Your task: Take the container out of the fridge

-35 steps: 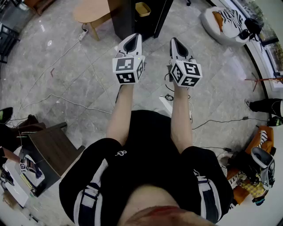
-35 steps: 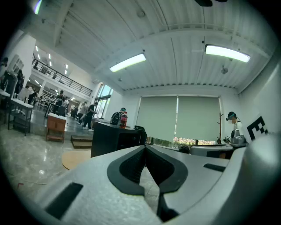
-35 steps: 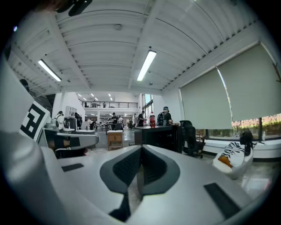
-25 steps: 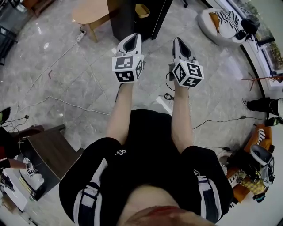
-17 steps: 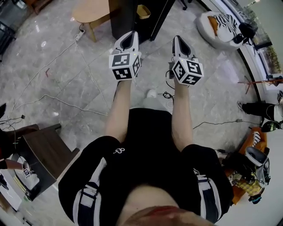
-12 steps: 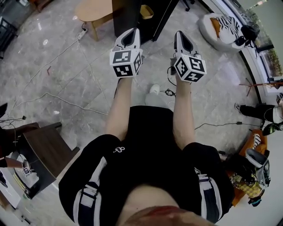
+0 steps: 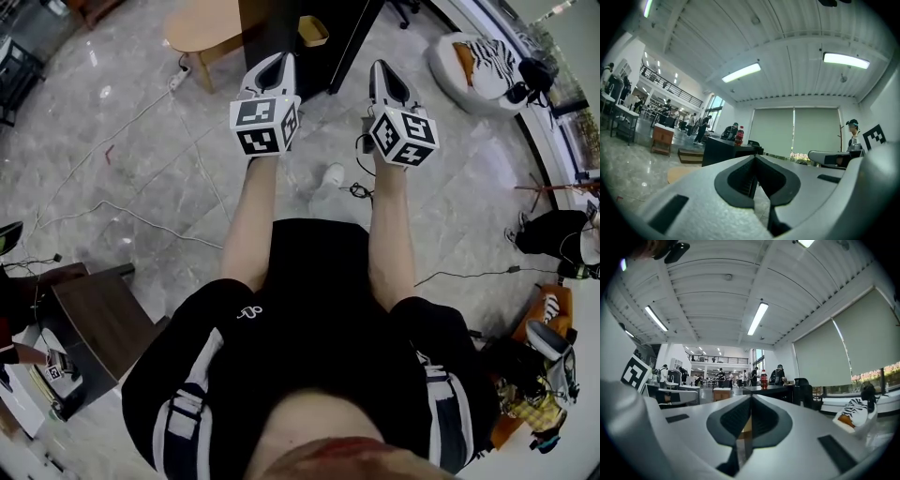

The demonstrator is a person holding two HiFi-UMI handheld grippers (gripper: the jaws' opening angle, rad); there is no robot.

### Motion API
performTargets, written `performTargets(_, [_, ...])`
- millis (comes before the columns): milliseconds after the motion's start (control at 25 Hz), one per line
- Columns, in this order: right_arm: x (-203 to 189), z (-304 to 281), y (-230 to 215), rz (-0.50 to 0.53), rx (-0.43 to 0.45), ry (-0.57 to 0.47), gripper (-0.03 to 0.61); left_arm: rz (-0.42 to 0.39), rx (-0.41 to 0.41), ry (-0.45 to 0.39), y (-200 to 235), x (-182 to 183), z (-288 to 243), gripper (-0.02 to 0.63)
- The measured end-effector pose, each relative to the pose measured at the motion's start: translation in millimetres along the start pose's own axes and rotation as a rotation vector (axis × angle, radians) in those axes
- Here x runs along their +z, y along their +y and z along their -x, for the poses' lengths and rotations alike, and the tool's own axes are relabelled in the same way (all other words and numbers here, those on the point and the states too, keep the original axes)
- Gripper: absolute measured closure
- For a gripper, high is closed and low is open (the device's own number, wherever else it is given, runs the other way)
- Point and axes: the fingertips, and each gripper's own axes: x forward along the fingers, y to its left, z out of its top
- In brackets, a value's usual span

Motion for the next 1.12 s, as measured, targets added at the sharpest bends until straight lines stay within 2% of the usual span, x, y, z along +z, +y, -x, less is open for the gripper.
performTargets(120, [0.7,-18.6,-23.2,-0.009,0.006,-0.002,0.566,-0.024,0.01,-0.011,0.2,10.4,-26.9,0.604])
performTargets(320, [-3.6,-50.1,-67.9,-0.078,-0.003,-0.016,0.566,-0.077,0.011,0.023,-3.3,6.3,-64.4,0.604])
performTargets(560, [-35.5,-112.3,-116.4,-0.104,0.022,0.035,0.566,-0.02,0.09,0.106,20.5,-41.1,-130.0,0.604])
performTargets(880, [-79.7,-203.3,-205.1,-0.134,0.06,0.135,0.566,0.011,0.127,0.205,6.1,-95.9,-249.8,0.604])
performTargets(1120, [-100.6,-251.5,-244.8,-0.167,0.109,0.173,0.566,0.033,0.195,0.249,11.9,-118.2,-301.5,0.604])
